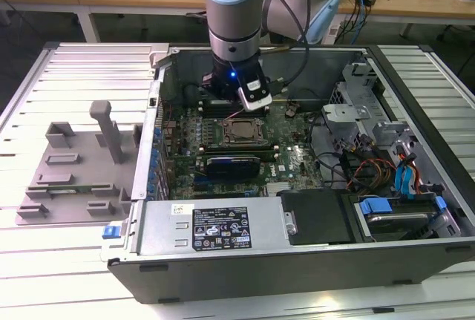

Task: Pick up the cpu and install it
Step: 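Install the first cpu locking lever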

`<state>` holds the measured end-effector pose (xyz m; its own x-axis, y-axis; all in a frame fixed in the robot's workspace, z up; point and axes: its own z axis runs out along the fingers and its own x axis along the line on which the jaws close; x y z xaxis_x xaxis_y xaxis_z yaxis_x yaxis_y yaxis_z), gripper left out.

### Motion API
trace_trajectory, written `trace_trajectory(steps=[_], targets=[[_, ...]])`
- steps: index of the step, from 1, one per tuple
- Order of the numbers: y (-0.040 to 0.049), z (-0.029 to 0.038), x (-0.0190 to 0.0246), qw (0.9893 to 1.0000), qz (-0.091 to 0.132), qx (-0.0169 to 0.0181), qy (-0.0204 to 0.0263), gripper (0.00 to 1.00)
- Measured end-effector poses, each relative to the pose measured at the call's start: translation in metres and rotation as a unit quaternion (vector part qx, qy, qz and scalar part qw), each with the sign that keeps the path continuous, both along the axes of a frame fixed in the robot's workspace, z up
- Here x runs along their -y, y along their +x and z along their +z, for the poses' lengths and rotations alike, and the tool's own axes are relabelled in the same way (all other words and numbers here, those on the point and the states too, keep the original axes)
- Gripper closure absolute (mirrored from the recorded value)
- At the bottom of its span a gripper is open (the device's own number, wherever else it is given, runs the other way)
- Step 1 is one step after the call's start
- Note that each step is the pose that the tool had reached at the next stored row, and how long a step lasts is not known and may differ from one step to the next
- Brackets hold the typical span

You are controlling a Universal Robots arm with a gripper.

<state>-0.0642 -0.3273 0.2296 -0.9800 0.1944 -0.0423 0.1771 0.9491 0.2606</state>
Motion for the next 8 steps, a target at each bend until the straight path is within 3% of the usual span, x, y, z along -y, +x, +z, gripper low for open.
trace_trajectory(steps=[2, 4, 8], targets=[[0.0017, -0.0027, -0.0001, 0.9998, -0.019, -0.0001, -0.0001, 0.89], [0.0018, -0.0046, -0.0047, 0.9997, -0.026, 0.0, 0.0, 0.89], [0.004, -0.0105, -0.0058, 0.9992, -0.039, 0.0, -0.0026, 0.89]])
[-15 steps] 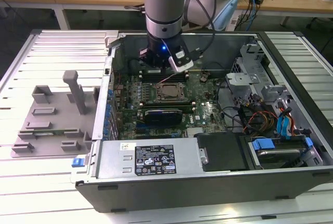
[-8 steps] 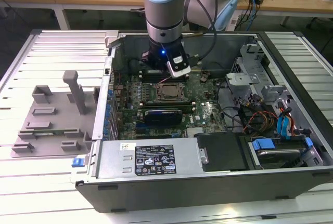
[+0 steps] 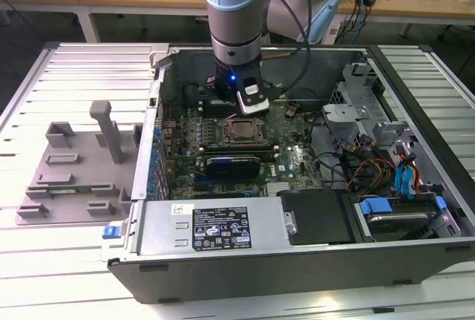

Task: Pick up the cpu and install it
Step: 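Install the first cpu locking lever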

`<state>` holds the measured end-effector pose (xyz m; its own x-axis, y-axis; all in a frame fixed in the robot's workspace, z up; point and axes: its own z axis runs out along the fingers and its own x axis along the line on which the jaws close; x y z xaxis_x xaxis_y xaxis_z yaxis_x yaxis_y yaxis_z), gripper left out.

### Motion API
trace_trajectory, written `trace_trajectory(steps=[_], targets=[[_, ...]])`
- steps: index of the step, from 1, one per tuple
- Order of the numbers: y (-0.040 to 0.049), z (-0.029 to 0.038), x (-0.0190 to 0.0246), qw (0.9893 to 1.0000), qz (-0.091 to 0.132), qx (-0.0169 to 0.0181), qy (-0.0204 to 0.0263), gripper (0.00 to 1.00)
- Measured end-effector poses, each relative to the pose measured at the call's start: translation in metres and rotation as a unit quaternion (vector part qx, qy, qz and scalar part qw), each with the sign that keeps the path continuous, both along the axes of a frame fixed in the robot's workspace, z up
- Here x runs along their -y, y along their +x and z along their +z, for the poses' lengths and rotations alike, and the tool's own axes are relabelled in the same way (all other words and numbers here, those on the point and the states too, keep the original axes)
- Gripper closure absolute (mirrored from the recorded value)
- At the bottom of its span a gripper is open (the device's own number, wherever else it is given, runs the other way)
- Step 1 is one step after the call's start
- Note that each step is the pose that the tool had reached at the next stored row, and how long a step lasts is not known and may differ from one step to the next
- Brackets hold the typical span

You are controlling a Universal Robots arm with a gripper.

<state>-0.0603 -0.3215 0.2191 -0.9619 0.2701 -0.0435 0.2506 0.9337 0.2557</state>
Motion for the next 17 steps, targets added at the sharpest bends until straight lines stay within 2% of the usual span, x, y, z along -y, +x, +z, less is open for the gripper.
trace_trajectory(steps=[2, 3, 7, 9, 13, 14, 17], targets=[[0.0013, -0.0017, 0.0, 1.0, -0.005, 0.0, -0.0017, 0.89], [0.0026, -0.0029, -0.0006, 0.9999, -0.01, 0.0, -0.0041, 0.89], [0.0037, -0.0039, -0.0085, 0.9998, -0.019, 0.0001, -0.0082, 0.89], [0.0038, -0.0041, -0.011, 0.9997, -0.02, 0.0001, -0.0114, 0.89], [0.0039, -0.0059, -0.0149, 0.9993, -0.024, 0.0004, -0.0291, 0.89], [0.0039, -0.0072, -0.0154, 0.9992, -0.025, 0.0004, -0.0318, 0.89], [0.0039, -0.0112, -0.0174, 0.999, -0.028, 0.0006, -0.0345, 0.89]])
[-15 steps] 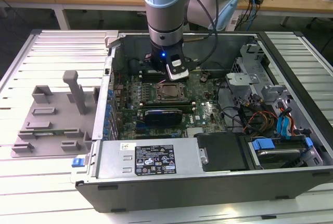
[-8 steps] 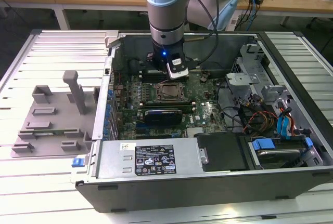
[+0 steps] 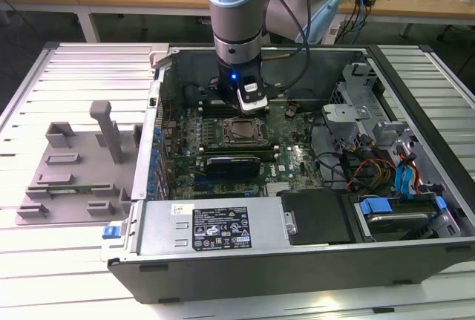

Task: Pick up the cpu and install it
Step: 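Install the first cpu locking lever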

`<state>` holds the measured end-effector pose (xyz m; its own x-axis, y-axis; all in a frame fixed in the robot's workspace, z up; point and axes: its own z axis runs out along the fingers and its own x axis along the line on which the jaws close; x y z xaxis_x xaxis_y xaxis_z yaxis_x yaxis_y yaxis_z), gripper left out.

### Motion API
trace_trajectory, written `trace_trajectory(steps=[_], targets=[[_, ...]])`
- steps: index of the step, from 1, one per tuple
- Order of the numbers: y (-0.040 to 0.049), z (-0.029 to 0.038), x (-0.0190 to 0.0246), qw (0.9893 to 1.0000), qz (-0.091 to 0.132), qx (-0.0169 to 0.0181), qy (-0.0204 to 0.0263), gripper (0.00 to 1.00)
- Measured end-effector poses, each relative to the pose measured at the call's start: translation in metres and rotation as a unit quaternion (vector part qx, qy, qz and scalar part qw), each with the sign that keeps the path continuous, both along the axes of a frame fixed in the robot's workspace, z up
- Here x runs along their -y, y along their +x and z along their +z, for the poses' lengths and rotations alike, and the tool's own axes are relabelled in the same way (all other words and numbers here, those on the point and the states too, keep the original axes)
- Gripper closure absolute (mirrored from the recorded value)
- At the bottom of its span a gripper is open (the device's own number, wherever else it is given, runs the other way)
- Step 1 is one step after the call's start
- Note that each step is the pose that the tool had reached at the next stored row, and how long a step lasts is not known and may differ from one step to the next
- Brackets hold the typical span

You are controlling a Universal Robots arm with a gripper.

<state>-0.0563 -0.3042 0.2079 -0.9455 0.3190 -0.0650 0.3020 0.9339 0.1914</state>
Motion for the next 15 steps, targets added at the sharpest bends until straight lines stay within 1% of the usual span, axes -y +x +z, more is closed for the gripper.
trace_trajectory(steps=[2, 6, 7, 8, 10, 11, 12, 15], targets=[[0.0, -0.0022, -0.0024, 1.0, -0.002, 0.0, -0.0054, 0.89], [0.0003, -0.0024, -0.0059, 1.0, -0.003, 0.0, -0.0087, 0.89], [0.0007, -0.0025, -0.0065, 0.9999, -0.004, 0.0001, -0.0102, 0.89], [0.0009, -0.0027, -0.0066, 0.9999, -0.004, 0.0001, -0.0113, 0.89], [0.0018, -0.0032, -0.0067, 0.9999, -0.005, 0.0001, -0.0153, 0.89], [0.002, -0.0036, -0.0067, 0.9999, -0.005, 0.0001, -0.0165, 0.89], [0.0027, -0.0055, -0.0067, 0.9998, -0.005, 0.0, -0.0204, 0.89], [0.0028, -0.0054, -0.007, 0.9998, -0.006, 0.0, -0.0205, 0.89]])
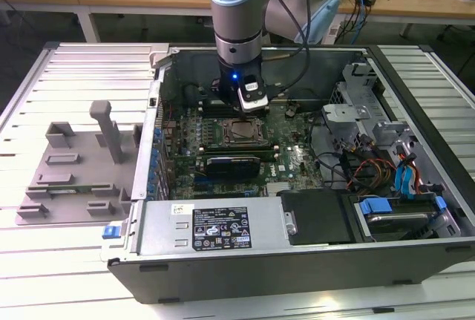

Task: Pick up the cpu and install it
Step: 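Install the first cpu locking lever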

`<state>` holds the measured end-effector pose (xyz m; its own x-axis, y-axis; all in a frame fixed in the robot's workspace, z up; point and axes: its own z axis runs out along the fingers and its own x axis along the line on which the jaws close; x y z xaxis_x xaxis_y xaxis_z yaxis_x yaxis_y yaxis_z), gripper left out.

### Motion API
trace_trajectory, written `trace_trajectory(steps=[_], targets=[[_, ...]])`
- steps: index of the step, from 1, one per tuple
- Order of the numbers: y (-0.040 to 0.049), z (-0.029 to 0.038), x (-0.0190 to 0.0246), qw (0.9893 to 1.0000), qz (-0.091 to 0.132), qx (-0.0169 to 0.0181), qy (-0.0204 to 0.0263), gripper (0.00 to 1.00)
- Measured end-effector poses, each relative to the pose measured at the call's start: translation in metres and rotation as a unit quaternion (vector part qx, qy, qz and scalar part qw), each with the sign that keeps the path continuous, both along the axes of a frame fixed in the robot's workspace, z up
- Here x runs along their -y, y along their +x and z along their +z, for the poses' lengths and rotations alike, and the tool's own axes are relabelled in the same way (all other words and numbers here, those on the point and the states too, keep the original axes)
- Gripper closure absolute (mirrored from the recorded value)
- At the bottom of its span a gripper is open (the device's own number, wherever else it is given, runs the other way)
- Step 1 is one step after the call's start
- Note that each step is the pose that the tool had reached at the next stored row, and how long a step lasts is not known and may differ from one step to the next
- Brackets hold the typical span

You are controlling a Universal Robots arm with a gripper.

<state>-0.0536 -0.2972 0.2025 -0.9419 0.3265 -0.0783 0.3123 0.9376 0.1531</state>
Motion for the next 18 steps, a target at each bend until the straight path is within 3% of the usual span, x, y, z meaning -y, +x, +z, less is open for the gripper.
trace_trajectory(steps=[5, 12, 14, 18], targets=[[0.0, 0.009, -0.0002, 1.0, 0.0, 0.0001, 0.0, 0.89], [0.0, 0.0094, -0.0052, 1.0, 0.0, 0.0006, 0.0, 0.89], [0.0, 0.0092, -0.0075, 1.0, 0.0, 0.0027, 0.0, 0.89], [-0.0006, 0.0061, -0.0077, 1.0, 0.0, 0.0088, -0.0005, 0.89]])
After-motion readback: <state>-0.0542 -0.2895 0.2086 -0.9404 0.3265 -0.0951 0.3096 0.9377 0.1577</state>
